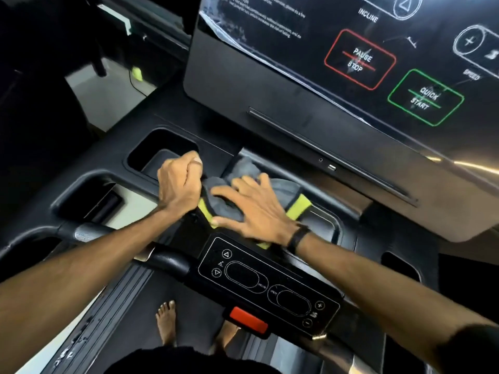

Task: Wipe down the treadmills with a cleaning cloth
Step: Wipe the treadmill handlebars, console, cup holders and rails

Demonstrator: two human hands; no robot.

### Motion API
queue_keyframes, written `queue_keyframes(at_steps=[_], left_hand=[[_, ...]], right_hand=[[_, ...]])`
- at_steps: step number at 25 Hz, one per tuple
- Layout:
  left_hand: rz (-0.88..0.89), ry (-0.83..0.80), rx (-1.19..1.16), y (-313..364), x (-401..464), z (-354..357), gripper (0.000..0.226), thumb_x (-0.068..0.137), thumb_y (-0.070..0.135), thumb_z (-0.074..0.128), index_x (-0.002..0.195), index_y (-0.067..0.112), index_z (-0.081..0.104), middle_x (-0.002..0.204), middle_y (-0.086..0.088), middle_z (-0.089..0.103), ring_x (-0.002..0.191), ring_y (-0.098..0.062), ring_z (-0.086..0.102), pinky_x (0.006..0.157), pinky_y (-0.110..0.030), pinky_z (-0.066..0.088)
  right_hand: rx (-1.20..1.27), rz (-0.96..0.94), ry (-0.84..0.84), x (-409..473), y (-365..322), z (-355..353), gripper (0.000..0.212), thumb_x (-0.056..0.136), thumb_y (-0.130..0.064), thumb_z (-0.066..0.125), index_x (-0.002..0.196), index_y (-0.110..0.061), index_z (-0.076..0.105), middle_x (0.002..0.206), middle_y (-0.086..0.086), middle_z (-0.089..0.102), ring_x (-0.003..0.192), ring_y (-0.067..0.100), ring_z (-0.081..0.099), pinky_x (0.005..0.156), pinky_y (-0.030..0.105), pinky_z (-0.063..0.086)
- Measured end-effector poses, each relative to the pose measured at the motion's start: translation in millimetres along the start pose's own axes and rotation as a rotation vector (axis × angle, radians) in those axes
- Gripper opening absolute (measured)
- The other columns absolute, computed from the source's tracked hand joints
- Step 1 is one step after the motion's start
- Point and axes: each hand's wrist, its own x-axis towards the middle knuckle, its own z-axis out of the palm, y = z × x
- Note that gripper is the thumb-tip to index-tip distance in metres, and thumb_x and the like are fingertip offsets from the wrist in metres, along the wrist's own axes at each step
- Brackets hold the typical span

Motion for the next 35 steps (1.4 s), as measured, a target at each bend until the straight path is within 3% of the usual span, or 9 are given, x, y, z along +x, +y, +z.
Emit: queue_keyframes(at_steps=[5, 7, 10, 15, 18, 23, 29, 32, 35], left_hand=[[0.004, -0.004, -0.086, 5, 2, -2, 0.025, 0.078, 0.023, 0.034, 0.056, 0.020, 0.044, 0.048, 0.000, 0.040, 0.047, -0.022, 0.042, 0.054, -0.036, 0.033], [0.011, 0.006, -0.049, 3, -1, 1, 0.025, 0.078, 0.023, 0.034, 0.056, 0.018, 0.044, 0.046, 0.003, 0.036, 0.044, -0.016, 0.038, 0.053, -0.031, 0.028], [0.018, 0.011, -0.026, 1, 0, 1, 0.025, 0.079, 0.020, 0.034, 0.057, 0.013, 0.045, 0.047, -0.005, 0.040, 0.044, -0.024, 0.039, 0.049, -0.036, 0.032], [-0.032, 0.068, -0.126, 0, 6, -3, 0.025, 0.079, 0.016, 0.035, 0.056, 0.011, 0.045, 0.053, -0.014, 0.047, 0.053, -0.032, 0.048, 0.054, -0.048, 0.039], [0.046, -0.004, -0.048, 1, 1, -2, 0.028, 0.080, 0.018, 0.034, 0.057, 0.006, 0.045, 0.051, -0.015, 0.046, 0.048, -0.034, 0.044, 0.052, -0.050, 0.039], [0.032, 0.012, -0.063, 2, 0, -2, 0.030, 0.080, 0.018, 0.034, 0.057, 0.004, 0.046, 0.049, -0.014, 0.045, 0.047, -0.031, 0.043, 0.050, -0.047, 0.038], [0.031, -0.026, -0.022, 4, 0, -1, 0.032, 0.081, 0.019, 0.034, 0.057, 0.002, 0.046, 0.046, -0.013, 0.040, 0.042, -0.027, 0.039, 0.045, -0.042, 0.035], [0.038, -0.039, 0.000, 4, -1, -3, 0.032, 0.082, 0.020, 0.035, 0.058, 0.002, 0.047, 0.047, -0.015, 0.042, 0.044, -0.030, 0.042, 0.048, -0.044, 0.036], [0.063, -0.045, -0.008, 3, 0, -3, 0.033, 0.082, 0.021, 0.034, 0.057, 0.004, 0.047, 0.045, -0.010, 0.040, 0.043, -0.026, 0.040, 0.046, -0.040, 0.034]], right_hand=[[0.107, -0.085, 0.020, -100, 42, -12, 0.042, 0.101, -0.054, 0.040, 0.131, -0.031, 0.058, 0.087, -0.003, 0.044, 0.083, 0.010, 0.036, 0.072, 0.037, 0.025], [0.135, -0.119, -0.007, -138, 59, -24, 0.041, 0.101, -0.056, 0.042, 0.133, -0.034, 0.053, 0.089, -0.003, 0.046, 0.084, 0.010, 0.036, 0.075, 0.040, 0.032], [0.122, -0.150, 0.013, -75, 39, -8, 0.041, 0.095, -0.051, 0.053, 0.128, -0.030, 0.065, 0.085, 0.001, 0.051, 0.078, 0.020, 0.048, 0.072, 0.048, 0.040], [0.090, -0.041, 0.106, 15, -6, 12, 0.045, 0.091, -0.060, 0.052, 0.119, -0.031, 0.072, 0.082, -0.002, 0.048, 0.079, 0.019, 0.045, 0.075, 0.039, 0.026], [0.115, -0.044, 0.088, -38, 10, 6, 0.046, 0.095, -0.058, 0.047, 0.123, -0.030, 0.070, 0.085, -0.007, 0.038, 0.080, 0.014, 0.037, 0.073, 0.038, 0.025], [0.064, -0.090, 0.009, -130, 78, -18, 0.046, 0.096, -0.063, 0.050, 0.123, -0.028, 0.063, 0.086, -0.002, 0.046, 0.080, 0.018, 0.044, 0.073, 0.044, 0.035], [-0.106, 0.314, 0.190, -23, 47, 8, 0.050, 0.089, -0.066, 0.049, 0.114, -0.030, 0.073, 0.082, 0.002, 0.058, 0.080, 0.025, 0.055, 0.075, 0.040, 0.030], [0.012, 0.188, 0.153, 12, 17, 11, 0.044, 0.090, -0.062, 0.055, 0.114, -0.029, 0.074, 0.083, 0.002, 0.056, 0.081, 0.026, 0.055, 0.077, 0.041, 0.029], [0.181, -0.114, 0.078, -43, 26, 3, 0.041, 0.099, -0.056, 0.049, 0.121, -0.028, 0.070, 0.087, -0.009, 0.037, 0.081, 0.016, 0.043, 0.074, 0.037, 0.023]])
